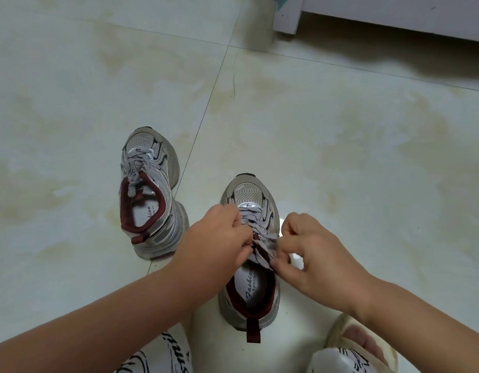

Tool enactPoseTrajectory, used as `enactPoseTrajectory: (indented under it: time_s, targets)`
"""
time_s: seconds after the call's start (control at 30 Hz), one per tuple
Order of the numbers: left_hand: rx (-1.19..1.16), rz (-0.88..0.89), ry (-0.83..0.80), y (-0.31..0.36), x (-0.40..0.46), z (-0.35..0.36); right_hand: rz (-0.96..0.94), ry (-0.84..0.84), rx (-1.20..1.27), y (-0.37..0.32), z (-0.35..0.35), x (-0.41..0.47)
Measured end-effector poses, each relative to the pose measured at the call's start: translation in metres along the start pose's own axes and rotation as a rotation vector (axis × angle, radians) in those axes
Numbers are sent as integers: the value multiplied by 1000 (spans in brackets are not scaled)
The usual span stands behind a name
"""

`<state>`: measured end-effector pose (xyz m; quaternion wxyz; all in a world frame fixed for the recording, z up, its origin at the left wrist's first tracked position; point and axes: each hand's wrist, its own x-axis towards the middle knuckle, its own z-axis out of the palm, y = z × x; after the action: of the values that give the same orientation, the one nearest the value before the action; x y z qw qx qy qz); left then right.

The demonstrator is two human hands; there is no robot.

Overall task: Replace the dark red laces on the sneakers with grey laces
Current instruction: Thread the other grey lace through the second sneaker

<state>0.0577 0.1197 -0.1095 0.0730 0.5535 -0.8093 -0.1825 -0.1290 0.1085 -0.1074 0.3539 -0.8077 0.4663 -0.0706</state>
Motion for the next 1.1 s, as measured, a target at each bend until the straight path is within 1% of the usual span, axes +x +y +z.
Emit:
enactPoseTrajectory:
  time_s: [0.07, 0.13, 0.3, 0.37, 0.47, 0.57, 0.63, 0.7, 0.77, 0.83, 0.87, 0.93, 1.03, 1.1]
  targets:
    - [109, 30, -50, 4, 3, -4, 60, -90, 48, 1, -1, 0]
    - [150, 21, -95, 5, 5, 0, 148, -121, 149, 0, -3, 3]
    - [19, -140, -155, 7, 11, 7, 428, -164, 500, 0, -6, 11]
    - [-151, -235, -214, 4, 11, 3, 532, -134, 594, 0, -6, 14]
    - [-446, -319, -258, -6, 8, -4, 673, -105, 691, 1, -2, 21]
    - [-765, -328, -348, -15, 2, -13, 774, -128, 794, 0, -1, 27]
    - [-829, -293, -381, -20, 0, -17, 803, -157, 819, -1, -1, 31]
    - [-771, -275, -362, -20, 3, -16, 796, -197, 766, -1, 0, 35]
    - [-640, -283, -336, -13, 10, -16, 763, -216, 704, -1, 0, 39]
    - [-370, -241, -321, -4, 19, -17, 719, -177, 715, -1, 1, 41]
    - [-247, -213, -300, 0, 23, -16, 698, -147, 760, -1, 1, 41]
    - [-111, -167, -272, 5, 26, -14, 657, -111, 901, 0, 1, 39]
    - [-58, -121, -304, 9, 25, -12, 668, -125, 1159, 1, 1, 35]
    - [-80, -144, -296, 9, 22, -14, 713, -135, 1286, 3, 1, 33]
